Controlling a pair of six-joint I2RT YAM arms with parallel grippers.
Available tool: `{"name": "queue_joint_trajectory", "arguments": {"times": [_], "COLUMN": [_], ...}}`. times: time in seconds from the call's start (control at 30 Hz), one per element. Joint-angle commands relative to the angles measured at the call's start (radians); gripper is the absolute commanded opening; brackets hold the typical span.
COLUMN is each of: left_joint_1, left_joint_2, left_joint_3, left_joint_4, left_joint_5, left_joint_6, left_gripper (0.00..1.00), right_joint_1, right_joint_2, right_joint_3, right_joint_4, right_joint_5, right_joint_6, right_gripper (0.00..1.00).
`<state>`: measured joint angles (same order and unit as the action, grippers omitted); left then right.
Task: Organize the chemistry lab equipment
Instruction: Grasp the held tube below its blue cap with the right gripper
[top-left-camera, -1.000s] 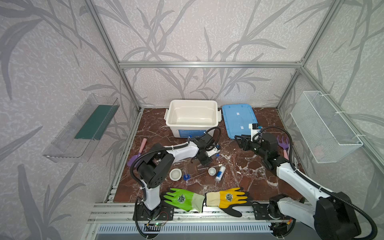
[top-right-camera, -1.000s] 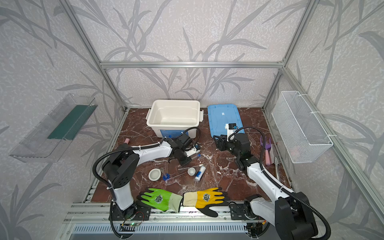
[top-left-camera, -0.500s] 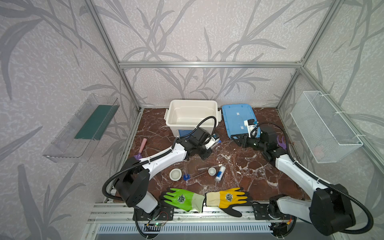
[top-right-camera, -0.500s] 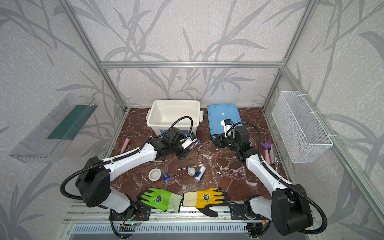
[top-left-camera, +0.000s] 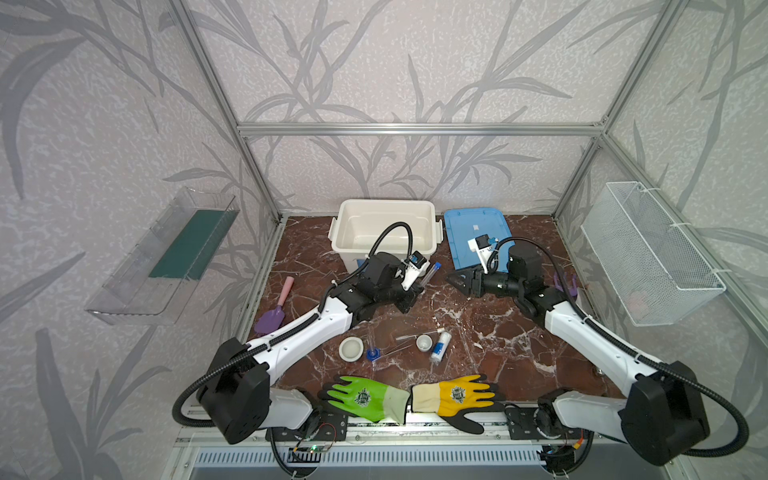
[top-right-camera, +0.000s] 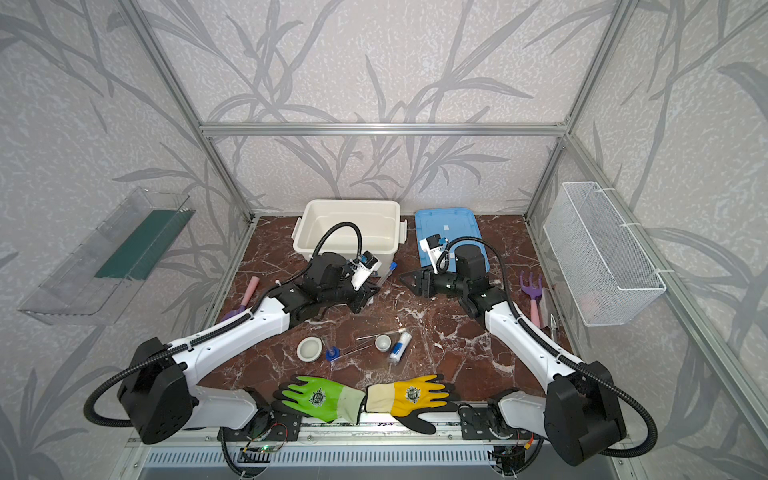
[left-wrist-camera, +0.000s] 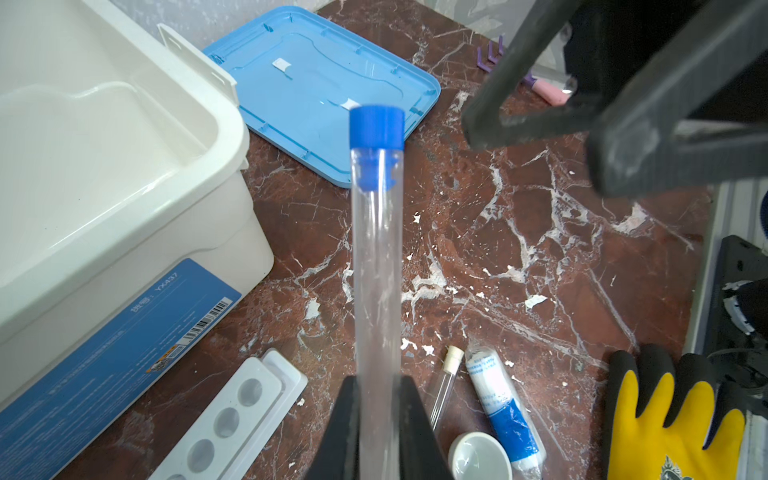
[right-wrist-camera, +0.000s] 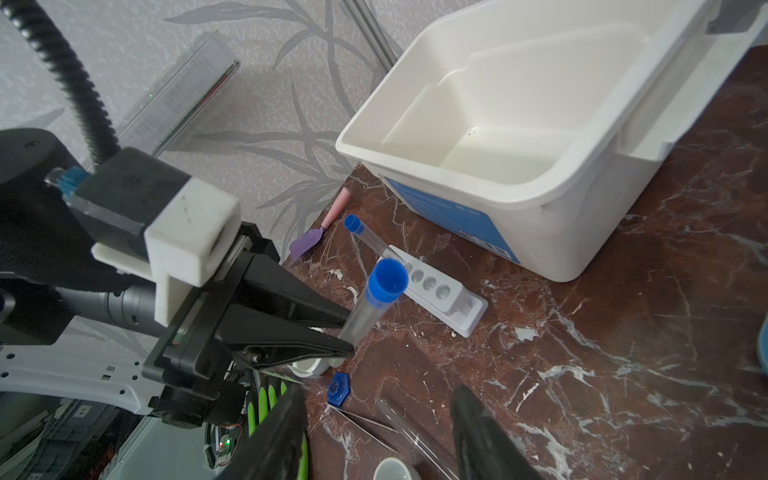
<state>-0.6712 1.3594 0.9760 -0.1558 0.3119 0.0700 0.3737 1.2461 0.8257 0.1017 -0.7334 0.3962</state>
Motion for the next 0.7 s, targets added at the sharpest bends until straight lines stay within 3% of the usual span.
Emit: {"name": "queue_joint_trajectory", "arguments": {"times": [0.0, 0.67], "left_joint_1": [0.004, -0.018], "left_joint_2": [-0.037, -0.088], "left_joint_3": [-0.011, -0.017], "left_joint_4": [0.035, 0.029], "left_joint_5": [0.041, 0.058], "left_joint_6": [-0.024, -0.026], "left_gripper": [0.13, 0.13], "right_joint_1": [0.008, 0.098], "right_joint_2": [0.001, 0.080], "right_joint_3": [0.021, 0.075], "right_joint_4": [0.068, 0.228], "right_joint_5": [0.026, 0.077], "right_joint_6": [0.036, 0.107], "right_gripper": [0.56, 0.49]}}
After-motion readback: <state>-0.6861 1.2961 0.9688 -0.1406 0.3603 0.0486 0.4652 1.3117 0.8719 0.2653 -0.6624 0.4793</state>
